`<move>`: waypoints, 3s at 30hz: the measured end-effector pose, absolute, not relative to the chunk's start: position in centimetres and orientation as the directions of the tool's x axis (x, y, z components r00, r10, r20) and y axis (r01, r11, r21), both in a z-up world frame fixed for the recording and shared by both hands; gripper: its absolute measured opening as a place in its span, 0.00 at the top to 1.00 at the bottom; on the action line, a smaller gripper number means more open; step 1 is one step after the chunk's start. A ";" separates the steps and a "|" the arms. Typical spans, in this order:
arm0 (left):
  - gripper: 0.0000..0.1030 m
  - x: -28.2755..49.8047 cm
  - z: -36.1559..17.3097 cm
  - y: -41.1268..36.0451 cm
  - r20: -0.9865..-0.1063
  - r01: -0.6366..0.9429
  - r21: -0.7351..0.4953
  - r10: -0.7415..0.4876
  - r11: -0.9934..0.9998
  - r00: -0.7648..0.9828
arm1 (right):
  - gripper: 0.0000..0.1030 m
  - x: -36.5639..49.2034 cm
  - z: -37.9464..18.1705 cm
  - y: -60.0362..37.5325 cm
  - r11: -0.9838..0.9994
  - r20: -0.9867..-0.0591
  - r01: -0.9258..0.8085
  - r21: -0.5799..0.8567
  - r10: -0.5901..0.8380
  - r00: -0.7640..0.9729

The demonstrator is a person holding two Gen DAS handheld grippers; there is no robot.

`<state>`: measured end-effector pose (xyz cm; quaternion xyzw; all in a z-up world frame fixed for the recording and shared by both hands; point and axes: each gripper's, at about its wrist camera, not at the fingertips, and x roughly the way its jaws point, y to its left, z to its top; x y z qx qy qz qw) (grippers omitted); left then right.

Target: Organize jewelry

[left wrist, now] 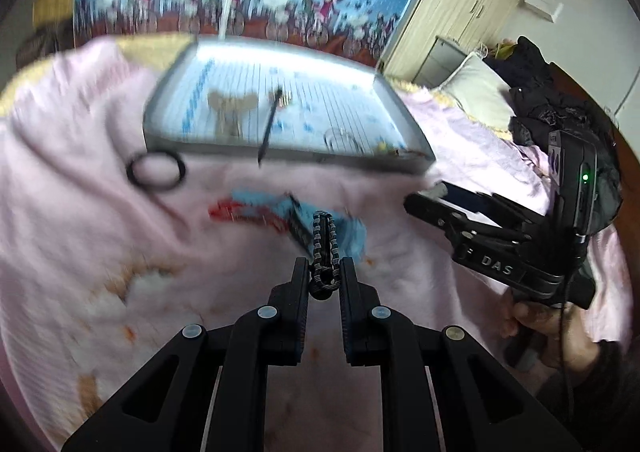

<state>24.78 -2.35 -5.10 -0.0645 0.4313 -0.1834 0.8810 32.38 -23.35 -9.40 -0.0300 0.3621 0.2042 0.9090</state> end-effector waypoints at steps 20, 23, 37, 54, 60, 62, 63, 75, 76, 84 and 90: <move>0.89 37.8 -5.6 -5.2 -0.636 0.296 -0.340 -0.450 0.893 0.627 | 0.45 39.6 -9.5 -26.0 0.954 -0.600 -0.269 0.135 0.295 0.744; 0.89 39.2 -7.1 -5.1 -0.653 0.286 -0.355 -0.455 0.890 0.606 | 0.45 40.7 -10.2 -25.5 0.953 -0.611 -0.273 0.128 0.293 0.736; 0.89 40.9 -9.9 -3.8 -0.715 0.221 -0.387 -0.443 0.895 0.541 | 0.45 41.5 -11.6 -25.0 0.958 -0.666 -0.270 0.102 0.267 0.697; 0.56 40.8 -8.8 -3.8 -0.697 0.214 -0.438 -0.480 0.873 0.533 | 0.29 41.2 -9.8 -27.2 0.964 -0.618 -0.239 0.117 0.259 0.742; 0.17 39.1 -5.5 -3.0 -0.659 0.219 -0.410 -0.454 0.885 0.600 | 0.07 39.6 -7.0 -28.8 0.961 -0.545 -0.231 0.150 0.275 0.792; 0.04 37.9 -4.2 -2.7 -0.632 0.212 -0.378 -0.419 0.901 0.652 | 0.01 38.7 -6.1 -29.1 0.957 -0.519 -0.237 0.166 0.289 0.804; 0.02 37.1 -3.6 -2.6 -0.614 0.207 -0.364 -0.401 0.908 0.680 | 0.00 38.2 -5.7 -29.1 0.954 -0.506 -0.242 0.175 0.298 0.809; 0.02 28.3 1.8 -1.8 -0.494 0.188 -0.192 -0.261 0.963 0.829 | 0.00 29.8 -0.6 -27.3 0.939 -0.363 -0.324 0.119 0.345 0.866; 0.02 27.6 1.9 -1.7 -0.488 0.185 -0.186 -0.254 0.965 0.835 | 0.00 28.8 -0.3 -26.9 0.938 -0.350 -0.329 0.106 0.345 0.871; 0.02 20.2 3.1 -0.9 -0.414 0.142 -0.149 -0.192 0.979 0.890 | 0.00 22.8 0.8 -26.3 0.939 -0.269 -0.326 0.106 0.343 0.900; 0.02 15.9 3.1 -0.4 -0.392 0.117 -0.125 -0.157 0.985 0.906 | 0.00 18.5 0.4 -26.2 0.941 -0.255 -0.310 0.137 0.336 0.907</move>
